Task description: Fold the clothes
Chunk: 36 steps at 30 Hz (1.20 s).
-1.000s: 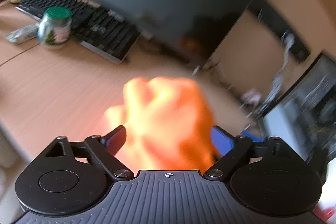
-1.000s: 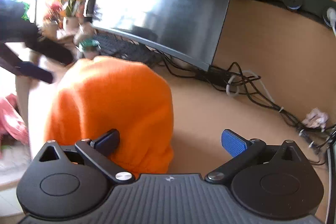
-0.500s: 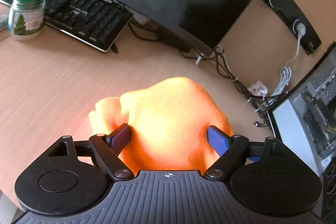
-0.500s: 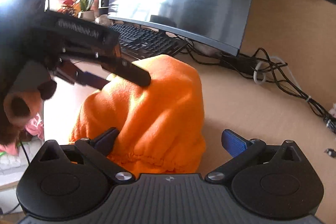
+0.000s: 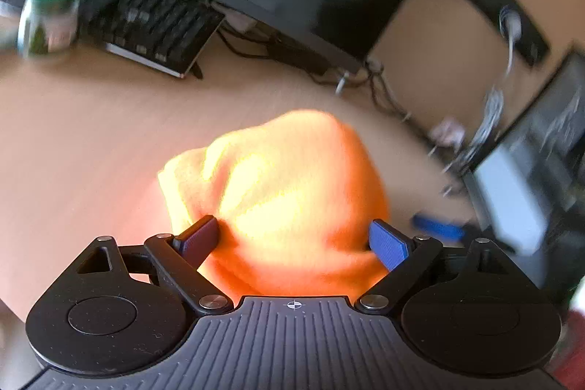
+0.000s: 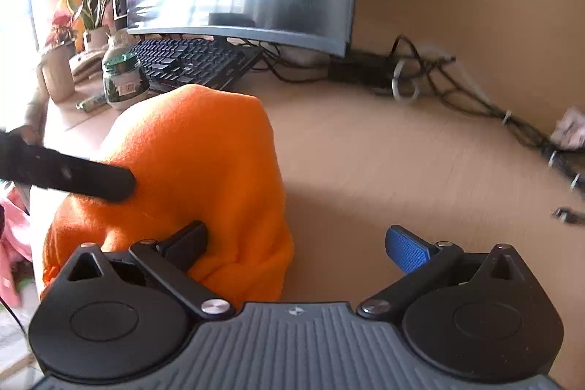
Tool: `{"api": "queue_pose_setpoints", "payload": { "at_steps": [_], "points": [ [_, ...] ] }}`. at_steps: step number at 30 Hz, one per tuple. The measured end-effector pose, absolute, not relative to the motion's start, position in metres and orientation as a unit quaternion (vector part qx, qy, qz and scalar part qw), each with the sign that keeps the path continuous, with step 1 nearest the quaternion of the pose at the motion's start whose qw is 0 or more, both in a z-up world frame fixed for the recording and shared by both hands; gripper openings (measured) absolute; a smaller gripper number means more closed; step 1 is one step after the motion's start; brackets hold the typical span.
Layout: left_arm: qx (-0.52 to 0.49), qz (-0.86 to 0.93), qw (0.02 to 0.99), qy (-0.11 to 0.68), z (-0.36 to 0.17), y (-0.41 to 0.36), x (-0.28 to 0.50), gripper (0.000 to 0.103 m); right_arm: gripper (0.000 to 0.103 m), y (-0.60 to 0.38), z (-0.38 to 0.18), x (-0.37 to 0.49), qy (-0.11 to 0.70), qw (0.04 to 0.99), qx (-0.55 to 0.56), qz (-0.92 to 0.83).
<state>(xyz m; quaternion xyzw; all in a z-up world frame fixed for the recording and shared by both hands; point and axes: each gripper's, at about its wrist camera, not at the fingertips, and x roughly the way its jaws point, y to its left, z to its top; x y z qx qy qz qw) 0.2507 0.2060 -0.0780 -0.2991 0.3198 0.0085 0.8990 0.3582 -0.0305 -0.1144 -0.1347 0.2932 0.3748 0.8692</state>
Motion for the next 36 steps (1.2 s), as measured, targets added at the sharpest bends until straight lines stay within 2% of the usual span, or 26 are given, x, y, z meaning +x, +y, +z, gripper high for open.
{"api": "queue_pose_setpoints", "payload": {
  "at_steps": [3, 6, 12, 14, 18, 21, 31, 36],
  "points": [
    [-0.302, 0.011, 0.899, 0.317, -0.075, 0.208, 0.247, 0.094, 0.103, -0.030, -0.111, 0.354, 0.271, 0.869, -0.162, 0.381],
    [-0.304, 0.014, 0.899, 0.315, -0.073, 0.210, 0.244, 0.094, 0.103, -0.040, -0.103, 0.362, 0.285, 0.858, -0.150, 0.401],
    [-0.314, 0.015, 0.892, 0.324, -0.074, 0.209, 0.235, 0.097, 0.103, -0.079, -0.087, 0.382, 0.353, 0.818, -0.003, 0.455],
    [-0.320, 0.014, 0.887, 0.332, -0.076, 0.206, 0.231, 0.098, 0.103, -0.083, -0.087, 0.381, 0.359, 0.807, 0.013, 0.468],
    [-0.331, 0.012, 0.877, 0.348, -0.082, 0.201, 0.222, 0.097, 0.103, -0.075, -0.096, 0.363, 0.331, 0.821, -0.045, 0.462],
    [-0.325, 0.003, 0.870, 0.369, -0.092, 0.198, 0.228, 0.073, 0.101, -0.066, -0.103, 0.353, 0.313, 0.825, -0.078, 0.465],
    [-0.287, 0.025, 0.886, 0.364, -0.094, 0.233, 0.274, 0.071, 0.103, 0.004, -0.108, 0.390, 0.303, 0.837, -0.087, 0.447],
    [-0.272, 0.035, 0.892, 0.359, -0.098, 0.263, 0.300, 0.078, 0.103, 0.039, -0.108, 0.406, 0.287, 0.846, -0.106, 0.436]
  ]
}}
